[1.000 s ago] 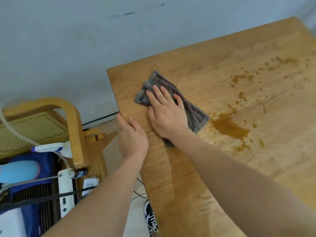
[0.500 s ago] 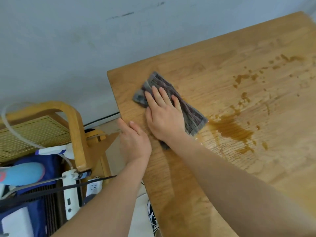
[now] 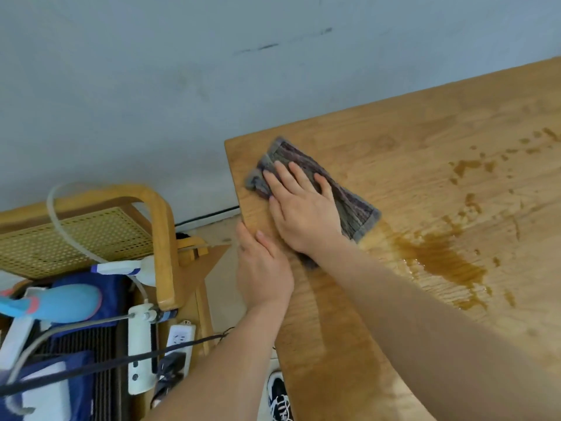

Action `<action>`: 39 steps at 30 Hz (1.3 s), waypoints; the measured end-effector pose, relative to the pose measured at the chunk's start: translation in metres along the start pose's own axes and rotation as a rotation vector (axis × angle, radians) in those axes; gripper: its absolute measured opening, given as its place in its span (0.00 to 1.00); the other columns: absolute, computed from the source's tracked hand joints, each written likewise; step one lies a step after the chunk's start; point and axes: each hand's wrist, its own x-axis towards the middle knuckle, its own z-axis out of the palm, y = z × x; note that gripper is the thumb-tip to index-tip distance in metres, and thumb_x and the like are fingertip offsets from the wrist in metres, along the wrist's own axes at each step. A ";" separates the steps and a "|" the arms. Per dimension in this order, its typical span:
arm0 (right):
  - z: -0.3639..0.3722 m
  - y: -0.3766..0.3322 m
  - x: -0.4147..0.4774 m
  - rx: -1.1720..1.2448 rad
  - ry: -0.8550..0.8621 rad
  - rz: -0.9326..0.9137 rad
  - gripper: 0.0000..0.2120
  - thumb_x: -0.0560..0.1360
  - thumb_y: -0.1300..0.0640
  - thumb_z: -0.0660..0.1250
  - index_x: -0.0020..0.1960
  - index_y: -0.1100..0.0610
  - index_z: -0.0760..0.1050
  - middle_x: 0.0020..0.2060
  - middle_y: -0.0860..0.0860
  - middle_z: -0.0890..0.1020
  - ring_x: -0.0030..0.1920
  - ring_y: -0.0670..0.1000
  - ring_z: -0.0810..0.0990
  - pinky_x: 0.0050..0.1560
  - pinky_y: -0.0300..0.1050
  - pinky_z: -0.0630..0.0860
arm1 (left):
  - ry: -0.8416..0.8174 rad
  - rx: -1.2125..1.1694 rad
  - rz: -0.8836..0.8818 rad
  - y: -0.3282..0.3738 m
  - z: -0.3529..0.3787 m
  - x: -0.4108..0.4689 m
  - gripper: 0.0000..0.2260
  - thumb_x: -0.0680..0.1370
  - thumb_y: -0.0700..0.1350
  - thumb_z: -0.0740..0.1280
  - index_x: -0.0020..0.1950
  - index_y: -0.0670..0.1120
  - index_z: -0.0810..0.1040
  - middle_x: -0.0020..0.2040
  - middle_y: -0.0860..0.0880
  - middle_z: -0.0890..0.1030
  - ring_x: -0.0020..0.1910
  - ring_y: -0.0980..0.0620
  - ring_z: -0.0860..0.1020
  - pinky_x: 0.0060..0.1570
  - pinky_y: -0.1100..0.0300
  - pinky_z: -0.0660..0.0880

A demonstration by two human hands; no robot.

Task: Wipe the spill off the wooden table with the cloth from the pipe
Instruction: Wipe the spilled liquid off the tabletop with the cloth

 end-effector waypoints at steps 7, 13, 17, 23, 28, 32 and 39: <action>-0.002 -0.028 0.074 0.055 -0.034 -0.079 0.23 0.84 0.45 0.44 0.77 0.44 0.58 0.79 0.44 0.56 0.78 0.48 0.49 0.75 0.61 0.44 | -0.040 0.019 -0.010 0.000 -0.001 -0.001 0.20 0.83 0.50 0.45 0.74 0.46 0.57 0.60 0.42 0.77 0.51 0.39 0.78 0.39 0.55 0.64; -0.026 0.073 0.070 -0.045 0.064 0.088 0.23 0.83 0.45 0.48 0.77 0.43 0.58 0.78 0.45 0.57 0.78 0.48 0.52 0.74 0.58 0.50 | -0.026 0.041 0.041 -0.001 -0.004 -0.003 0.20 0.82 0.51 0.45 0.70 0.46 0.61 0.54 0.44 0.80 0.44 0.43 0.80 0.34 0.58 0.66; -0.019 0.043 0.089 -0.035 0.121 0.202 0.24 0.82 0.45 0.47 0.77 0.45 0.58 0.78 0.46 0.58 0.78 0.50 0.53 0.73 0.62 0.51 | 0.002 0.034 0.048 -0.003 0.000 0.001 0.21 0.82 0.52 0.45 0.70 0.44 0.62 0.52 0.43 0.80 0.42 0.44 0.80 0.34 0.57 0.69; 0.002 -0.016 0.062 -0.023 -0.018 -0.263 0.22 0.82 0.45 0.49 0.75 0.42 0.62 0.78 0.44 0.59 0.78 0.48 0.54 0.74 0.57 0.49 | 0.008 0.050 0.065 0.000 -0.002 -0.003 0.21 0.82 0.49 0.47 0.73 0.43 0.59 0.55 0.40 0.80 0.46 0.39 0.79 0.36 0.57 0.65; -0.028 0.087 0.071 -0.045 0.136 0.258 0.24 0.82 0.45 0.48 0.77 0.43 0.59 0.78 0.46 0.58 0.78 0.49 0.53 0.74 0.56 0.51 | 0.006 -0.001 0.065 -0.005 0.002 0.001 0.20 0.81 0.51 0.45 0.68 0.43 0.63 0.50 0.43 0.79 0.38 0.45 0.77 0.30 0.59 0.65; -0.019 0.050 0.063 -0.024 0.132 0.266 0.25 0.82 0.45 0.46 0.78 0.46 0.56 0.79 0.48 0.55 0.78 0.51 0.50 0.75 0.60 0.49 | -0.002 -0.004 0.061 -0.004 0.001 0.001 0.22 0.82 0.51 0.46 0.72 0.43 0.60 0.55 0.41 0.79 0.44 0.40 0.79 0.35 0.55 0.70; -0.011 0.039 -0.024 -0.047 0.027 -0.057 0.24 0.82 0.46 0.49 0.77 0.44 0.60 0.78 0.45 0.60 0.78 0.48 0.54 0.75 0.56 0.51 | -0.009 -0.019 0.050 -0.006 0.001 0.000 0.22 0.82 0.52 0.46 0.73 0.43 0.59 0.57 0.36 0.77 0.47 0.35 0.78 0.40 0.47 0.74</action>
